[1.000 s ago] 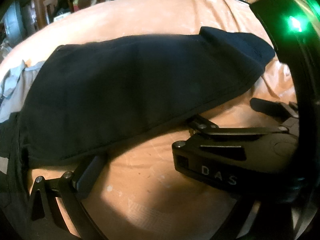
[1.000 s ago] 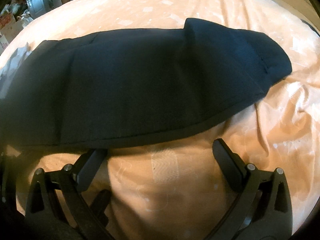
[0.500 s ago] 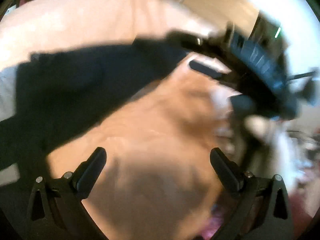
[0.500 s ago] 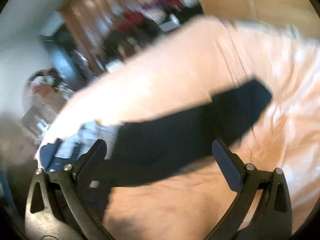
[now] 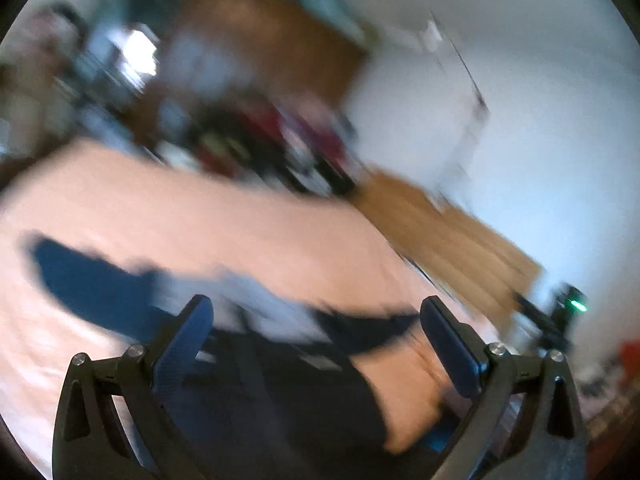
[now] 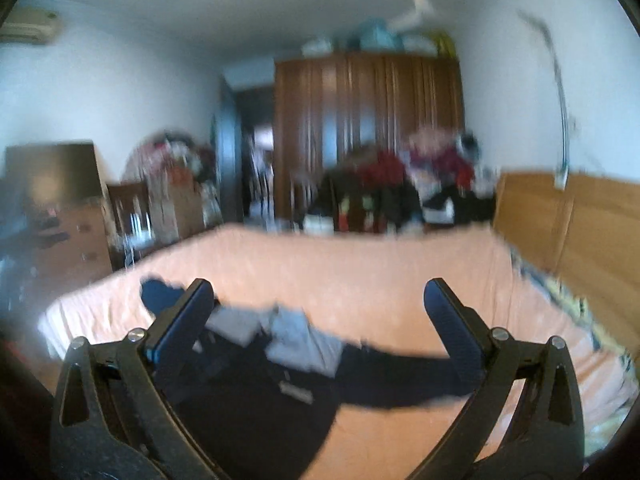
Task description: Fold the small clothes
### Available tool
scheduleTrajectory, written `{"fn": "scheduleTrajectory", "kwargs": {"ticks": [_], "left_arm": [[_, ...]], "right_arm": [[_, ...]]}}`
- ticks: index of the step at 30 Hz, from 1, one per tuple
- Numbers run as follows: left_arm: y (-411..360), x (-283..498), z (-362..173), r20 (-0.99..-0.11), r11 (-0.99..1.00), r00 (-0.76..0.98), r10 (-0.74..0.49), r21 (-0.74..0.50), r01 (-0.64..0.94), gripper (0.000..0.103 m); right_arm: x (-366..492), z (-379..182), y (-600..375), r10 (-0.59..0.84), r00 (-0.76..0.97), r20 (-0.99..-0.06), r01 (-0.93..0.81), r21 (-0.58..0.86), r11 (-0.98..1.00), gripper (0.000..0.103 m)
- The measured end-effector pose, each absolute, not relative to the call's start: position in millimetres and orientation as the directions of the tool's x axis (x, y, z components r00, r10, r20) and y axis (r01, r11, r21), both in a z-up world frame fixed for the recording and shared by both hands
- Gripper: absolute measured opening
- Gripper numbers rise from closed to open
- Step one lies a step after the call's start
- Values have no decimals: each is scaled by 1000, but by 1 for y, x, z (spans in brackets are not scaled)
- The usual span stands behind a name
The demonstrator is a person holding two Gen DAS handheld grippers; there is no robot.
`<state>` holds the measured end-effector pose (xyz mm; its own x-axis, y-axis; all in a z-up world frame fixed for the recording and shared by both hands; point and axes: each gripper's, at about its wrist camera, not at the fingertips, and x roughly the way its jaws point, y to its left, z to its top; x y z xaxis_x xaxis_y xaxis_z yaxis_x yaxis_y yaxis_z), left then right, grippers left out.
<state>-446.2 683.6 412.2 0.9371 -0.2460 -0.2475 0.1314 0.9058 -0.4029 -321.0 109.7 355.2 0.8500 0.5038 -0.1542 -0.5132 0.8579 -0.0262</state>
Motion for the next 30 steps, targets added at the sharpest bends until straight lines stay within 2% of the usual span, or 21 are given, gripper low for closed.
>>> {"fn": "scheduleTrajectory", "kwargs": {"ticks": [4,7,8,9,10,11,13,14,18,22,25,28,30], "left_arm": [[759,-564,468,-48,948,996,72,-307,-84,103],[801,-627,487,129,936,962,242,-293,-196,103],[812,-641,488,150,927,949,277,-303,-223,103],[836,-656,485,145,896,923,357,-332,-294,103],[854,-658,481,114,871,911,396,-361,-333,103],[878,-656,467,37,842,920,389,-420,-339,103],[909,-653,436,-26,804,937,349,-505,-314,103],[920,-654,426,-49,788,932,358,-520,-330,103],[961,-625,358,-254,730,902,349,-530,-431,103],[979,-559,272,-444,711,864,238,-527,-466,103],[978,-503,210,-530,692,836,142,-551,-467,102],[973,-433,167,-603,711,792,90,-518,-476,102],[966,-385,161,-643,736,763,60,-488,-469,100]], "right_arm": [[-363,393,129,455,889,37,-448,-120,886,103],[-387,397,149,292,918,269,-254,-168,953,103],[-391,389,152,243,902,358,-202,-147,968,103],[-389,382,159,221,893,393,-184,-130,974,103],[-380,378,167,245,907,343,-209,-141,968,103],[-368,374,176,279,920,275,-246,-149,958,103],[-345,361,193,331,929,163,-312,-131,941,103],[-333,354,202,351,930,113,-338,-115,934,103],[-284,312,247,430,896,-108,-435,-28,900,103],[-238,228,305,491,760,-425,-512,74,856,103],[-211,158,337,491,630,-602,-536,121,835,103],[-188,102,361,453,534,-714,-548,116,829,103],[-189,74,367,419,504,-756,-547,96,832,103]]}}
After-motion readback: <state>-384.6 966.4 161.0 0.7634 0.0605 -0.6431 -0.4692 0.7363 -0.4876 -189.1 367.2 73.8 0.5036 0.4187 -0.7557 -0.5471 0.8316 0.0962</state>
